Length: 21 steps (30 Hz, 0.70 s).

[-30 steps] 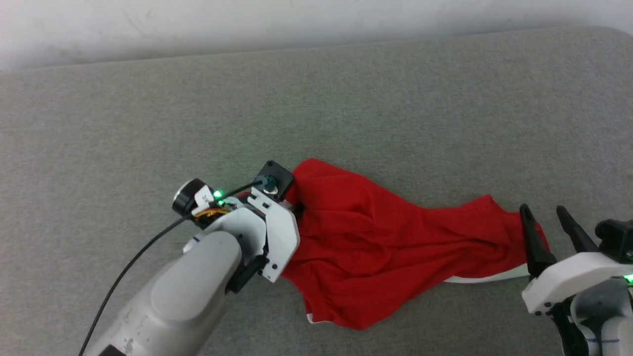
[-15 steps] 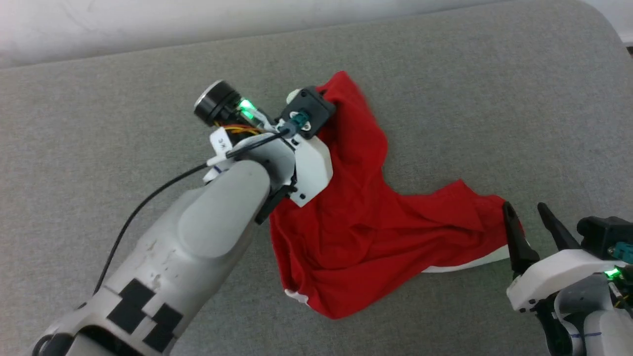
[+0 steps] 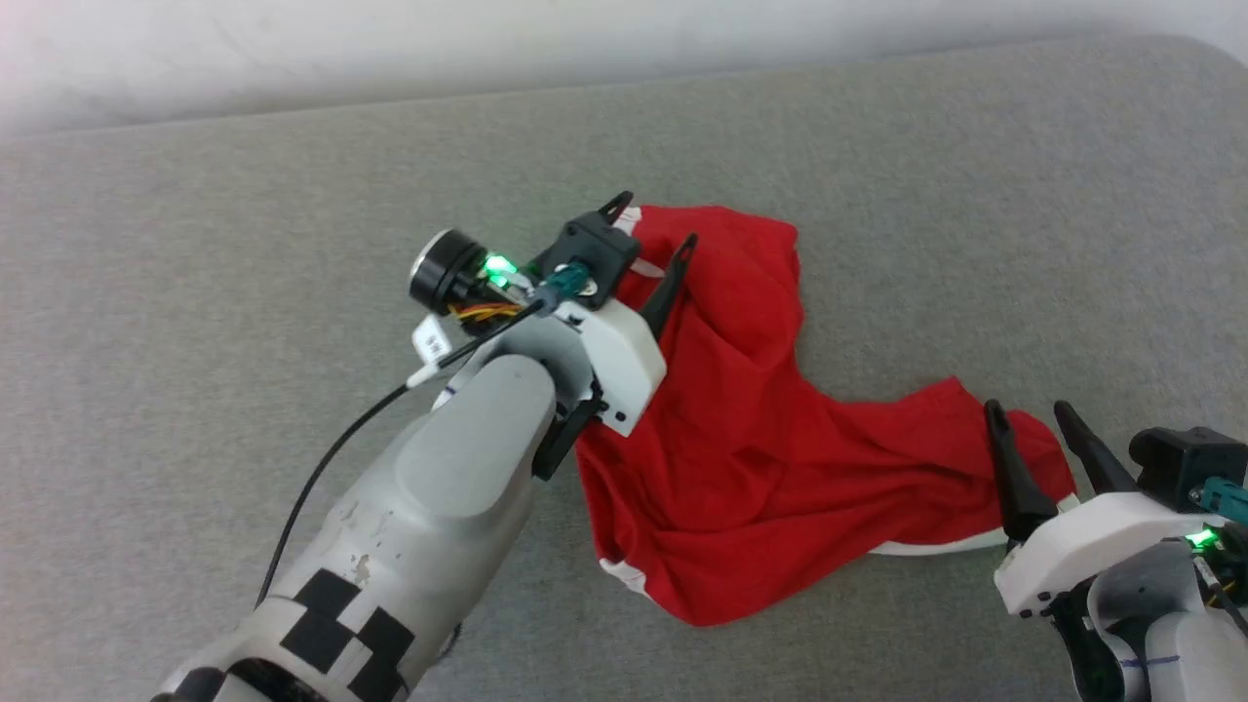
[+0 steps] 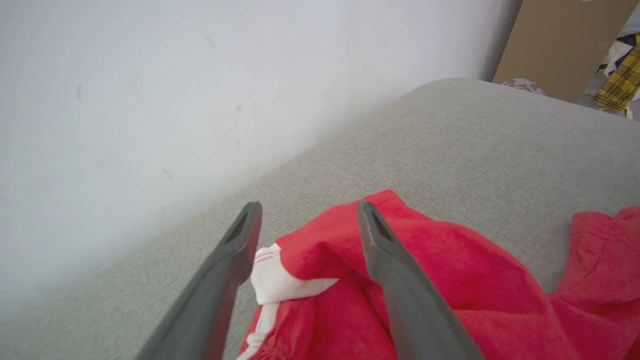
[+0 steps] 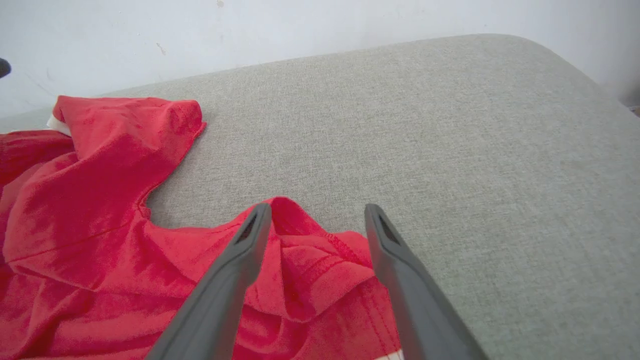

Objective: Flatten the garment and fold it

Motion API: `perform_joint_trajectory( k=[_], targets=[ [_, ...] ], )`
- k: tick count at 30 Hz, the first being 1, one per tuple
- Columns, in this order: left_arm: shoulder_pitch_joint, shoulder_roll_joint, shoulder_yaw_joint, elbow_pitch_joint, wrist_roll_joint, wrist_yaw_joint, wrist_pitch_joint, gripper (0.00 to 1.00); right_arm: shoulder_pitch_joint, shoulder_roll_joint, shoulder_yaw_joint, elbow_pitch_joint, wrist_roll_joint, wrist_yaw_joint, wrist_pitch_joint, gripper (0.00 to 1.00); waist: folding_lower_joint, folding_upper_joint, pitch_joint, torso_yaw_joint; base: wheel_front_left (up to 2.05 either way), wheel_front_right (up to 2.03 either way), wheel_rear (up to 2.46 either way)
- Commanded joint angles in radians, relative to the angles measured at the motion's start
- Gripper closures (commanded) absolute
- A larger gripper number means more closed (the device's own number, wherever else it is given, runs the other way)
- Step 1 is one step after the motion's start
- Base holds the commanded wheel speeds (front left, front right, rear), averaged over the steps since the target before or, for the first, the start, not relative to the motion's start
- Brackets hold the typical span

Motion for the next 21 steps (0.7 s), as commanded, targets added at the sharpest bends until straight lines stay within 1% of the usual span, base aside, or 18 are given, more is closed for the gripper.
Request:
perform_joint_trajectory(
  k=[1,5,10,13,16,21],
  targets=[
    [0.024,0.005,0.022,-0.008,-0.022,0.01,-0.02,0.0,0.015,0.003,-0.001,-0.009,-0.009,-0.001,0.007,0.0,0.0,0.0,-0.067,0.065,0.0,0.0,0.0],
    [0.085,0.045,0.062,-0.075,-0.063,0.018,-0.047,0.0,0.035,0.003,-0.01,-0.024,-0.013,-0.001,0.02,0.0,0.0,0.0,-0.112,0.106,0.0,0.0,0.0],
    [0.232,0.113,0.066,-0.226,-0.105,0.006,-0.036,0.0,0.066,0.003,-0.03,-0.046,-0.016,-0.001,0.034,0.0,0.0,0.0,-0.141,0.141,0.0,0.0,0.0],
    [0.35,0.161,0.051,-0.339,-0.134,-0.006,0.002,0.0,0.082,0.003,-0.035,-0.057,-0.014,-0.001,0.039,0.0,0.0,0.0,-0.147,0.151,0.0,0.0,0.0],
    [0.453,0.218,0.015,-0.438,-0.131,0.0,0.059,0.0,0.097,0.003,-0.047,-0.066,-0.004,-0.001,0.044,0.0,0.0,0.0,-0.145,0.159,0.0,0.0,0.0],
    [0.557,0.283,-0.05,-0.584,-0.129,-0.014,0.156,0.0,0.105,0.003,-0.065,-0.079,0.002,-0.001,0.046,0.0,0.0,0.0,-0.128,0.169,0.0,0.0,0.0]
  ],
)
